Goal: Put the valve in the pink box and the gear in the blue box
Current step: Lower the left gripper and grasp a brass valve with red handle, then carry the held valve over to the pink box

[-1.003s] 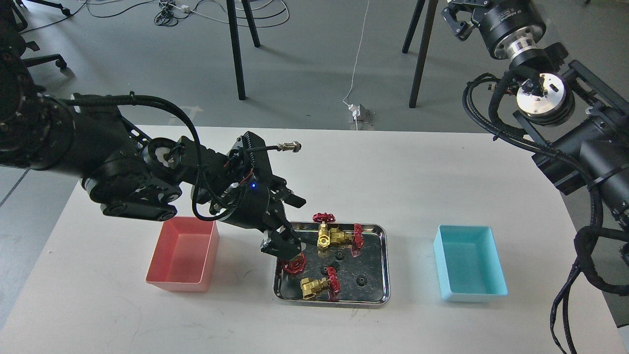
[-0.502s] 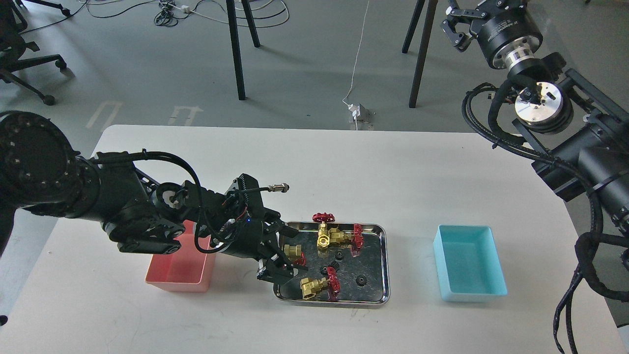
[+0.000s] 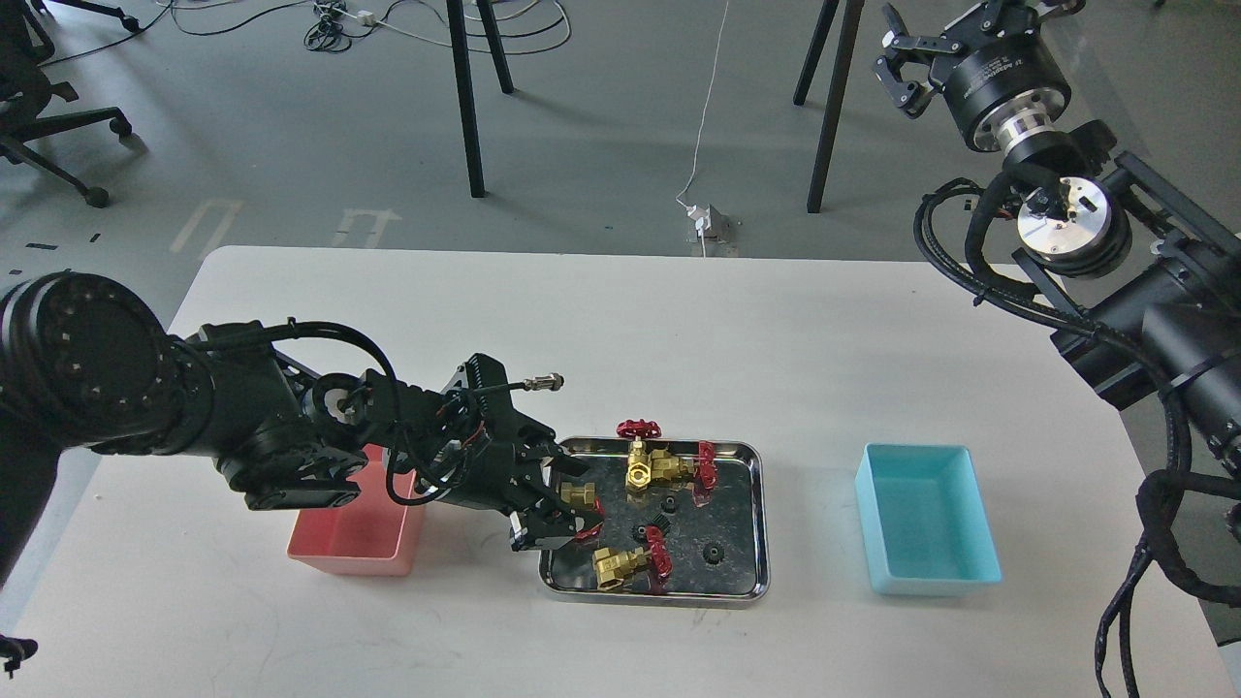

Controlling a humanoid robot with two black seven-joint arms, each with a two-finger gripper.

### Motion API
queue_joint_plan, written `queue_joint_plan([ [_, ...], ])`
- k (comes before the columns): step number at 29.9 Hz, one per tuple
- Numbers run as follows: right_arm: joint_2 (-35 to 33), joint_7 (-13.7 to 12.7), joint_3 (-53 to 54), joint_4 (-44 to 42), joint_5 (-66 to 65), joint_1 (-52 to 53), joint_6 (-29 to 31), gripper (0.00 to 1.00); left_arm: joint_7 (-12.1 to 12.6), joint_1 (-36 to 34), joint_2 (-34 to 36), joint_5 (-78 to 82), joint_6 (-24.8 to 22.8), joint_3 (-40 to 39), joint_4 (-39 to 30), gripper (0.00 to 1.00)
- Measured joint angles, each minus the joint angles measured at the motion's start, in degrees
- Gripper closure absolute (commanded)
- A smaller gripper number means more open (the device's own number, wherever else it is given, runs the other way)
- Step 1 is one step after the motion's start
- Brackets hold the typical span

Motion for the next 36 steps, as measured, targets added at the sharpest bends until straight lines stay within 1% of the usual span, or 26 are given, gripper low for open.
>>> queue_joint_plan([
  [2,0.0,0.0,0.06,0.0,0.0,-0.02,0.0,0.01,0.0,0.01,-0.01,0.0,0.06,0.0,0.07,0.54],
  [5,0.0,0.0,0.16,0.0,0.0,-0.13,0.0,0.01,0.0,0.01,-0.02,0.53,0.08,0.06,0.49,0.61],
  [7,0.0,0.0,0.25,0.0,0.0,-0.35,0.0,0.01,0.0,0.08,-0.02,1.4,0.09,0.06,0.87,0.63],
  [16,-0.09,0.01,0.45,-0.06,0.0,-0.83,0.0,0.01,0.0,0.93,-0.18,1.91,0.19,-0.02,1.59,0.83],
  [20,-0.37,0.08,0.51,-0.08,0.0,-0.89,0.0,0.01,0.0,0.69,-0.25,1.92,0.72,-0.11,1.56,0.87],
  [26,-0.41,0.09,0.63,-0.08,0.0,-0.67,0.0,0.01,-0.02,-1.04,1.63,1.85,1.47,-2.69,0.96,0.87],
  [28,-0.12,0.09,0.69,-0.07,0.01,0.14,-0.2,0.01,-0.01,-2.38,3.8,1.82,1.47,-3.84,0.52,0.87],
  [31,0.26,0.05,0.33,-0.26,0.0,4.08,-1.49,0.01,-0.01,-4.87,7.83,1.74,1.06,-6.56,-1.66,0.87],
  [34,0.9,-0.02,-0.46,-0.84,-0.22,8.95,-5.11,0.01,-0.01,-8.08,14.46,1.71,0.7,-9.44,-6.69,0.86],
  [36,2.3,-0.07,-1.6,-1.48,-0.54,12.47,-8.6,0.01,-0.01,-10.06,20.02,1.74,0.59,-10.34,-11.06,0.86],
])
